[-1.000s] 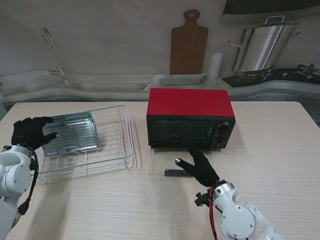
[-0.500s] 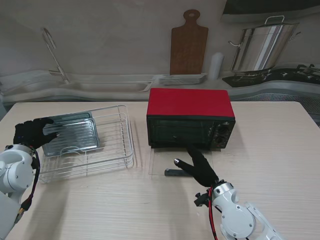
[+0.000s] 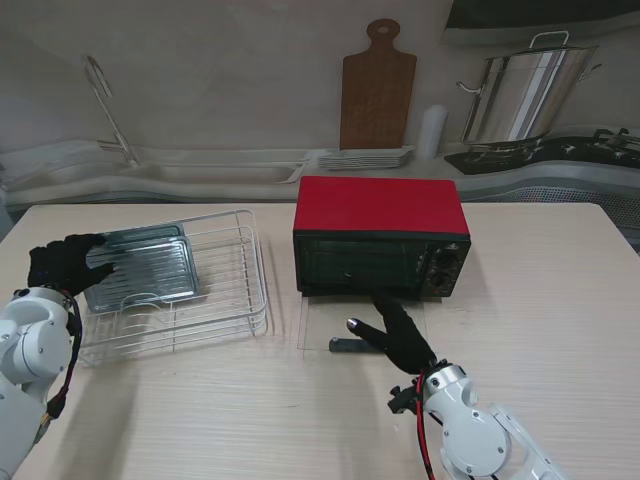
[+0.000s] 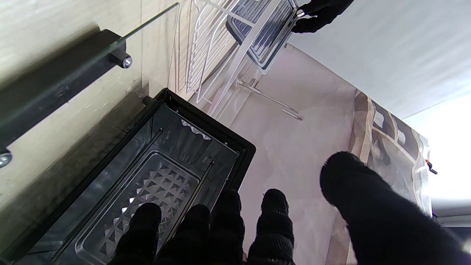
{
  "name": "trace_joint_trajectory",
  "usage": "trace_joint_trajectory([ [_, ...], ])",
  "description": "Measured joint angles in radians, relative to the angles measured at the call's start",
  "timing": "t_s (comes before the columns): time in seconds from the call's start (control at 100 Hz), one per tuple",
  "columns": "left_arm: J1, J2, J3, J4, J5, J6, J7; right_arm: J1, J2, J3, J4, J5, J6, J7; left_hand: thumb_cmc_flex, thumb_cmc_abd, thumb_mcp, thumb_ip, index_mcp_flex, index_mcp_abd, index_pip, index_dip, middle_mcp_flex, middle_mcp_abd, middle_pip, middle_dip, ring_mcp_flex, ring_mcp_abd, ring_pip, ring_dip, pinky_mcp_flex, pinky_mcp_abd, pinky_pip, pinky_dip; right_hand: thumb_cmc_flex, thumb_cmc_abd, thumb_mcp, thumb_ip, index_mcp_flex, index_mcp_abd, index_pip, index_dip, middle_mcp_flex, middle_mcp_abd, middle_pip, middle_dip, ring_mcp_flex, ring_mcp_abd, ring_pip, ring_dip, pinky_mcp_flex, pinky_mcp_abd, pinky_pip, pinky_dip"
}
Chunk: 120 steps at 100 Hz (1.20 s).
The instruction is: Slide the trays into the oven
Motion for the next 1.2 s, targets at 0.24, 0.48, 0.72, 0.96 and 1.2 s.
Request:
trace_joint_trajectory([
  [0.24,-0.018,0.001,0.014,0.024,0.001,0.016,-0.017,0.001,0.000,0.001,0.002,0.000,0.000,0.000,0.000,0.000,-0.002,0.000,0.000,0.000,-0.027,-0.025,-0.026,0.000,0.003,0.013,-0.026,0.000,0.023,0.010,-0.001,0.000,0.000,0.000,0.000,0.000,0.000,0.000,0.000,0.000,0.000,0.000,0.000,0.000,0.000,0.000,0.000,0.000,0.000,0.000,0.000,0.000,0.011,0.000],
  [0.48,-0.027,0.002,0.022,0.033,0.007,0.024,-0.016,0.001,0.000,0.002,0.003,-0.001,-0.001,0.000,0.000,0.000,-0.004,0.000,0.024,0.003,0.005,0.016,-0.038,0.000,0.036,0.072,-0.051,0.000,0.038,0.043,-0.002,0.000,0.000,0.000,0.000,0.000,0.000,0.000,0.000,0.000,0.000,-0.001,0.000,0.000,0.000,0.000,0.000,0.000,0.000,0.000,0.000,0.000,0.012,0.000],
  [0.72,-0.033,0.003,0.030,0.033,0.021,0.045,-0.009,0.001,0.001,0.002,0.005,0.001,-0.001,0.002,0.000,-0.001,0.005,0.000,-0.039,-0.014,0.366,0.375,-0.038,0.000,0.040,0.097,-0.053,-0.001,0.039,0.047,-0.003,0.000,0.000,0.000,0.000,0.000,0.000,0.000,0.000,0.000,0.000,-0.012,0.000,0.000,0.000,0.000,0.000,0.000,0.001,0.000,0.000,0.000,0.023,0.000],
  [0.96,-0.027,0.008,0.033,0.027,0.058,0.059,-0.048,0.001,0.001,0.002,0.005,0.002,-0.001,0.003,0.107,-0.080,0.060,0.000,-0.043,-0.095,0.502,0.509,0.035,-0.018,0.077,0.085,-0.007,-0.001,0.050,0.046,0.002,0.000,0.025,0.012,0.000,0.000,0.000,0.000,0.000,0.000,0.000,-0.013,0.000,0.000,0.000,0.000,0.000,0.000,0.001,0.000,0.000,0.000,0.024,0.000],
  [1.2,-0.016,0.010,0.031,0.017,0.049,0.050,-0.066,0.001,0.001,0.002,0.006,0.002,-0.003,0.003,0.264,-0.077,0.060,-0.009,0.001,-0.144,0.459,0.418,0.265,-0.041,0.146,0.141,0.179,0.011,0.108,0.046,0.080,0.026,0.185,0.013,0.000,0.000,0.000,0.000,0.000,0.000,0.020,-0.013,0.000,0.000,0.000,0.000,0.000,0.000,0.002,0.000,0.000,0.000,0.026,0.000],
])
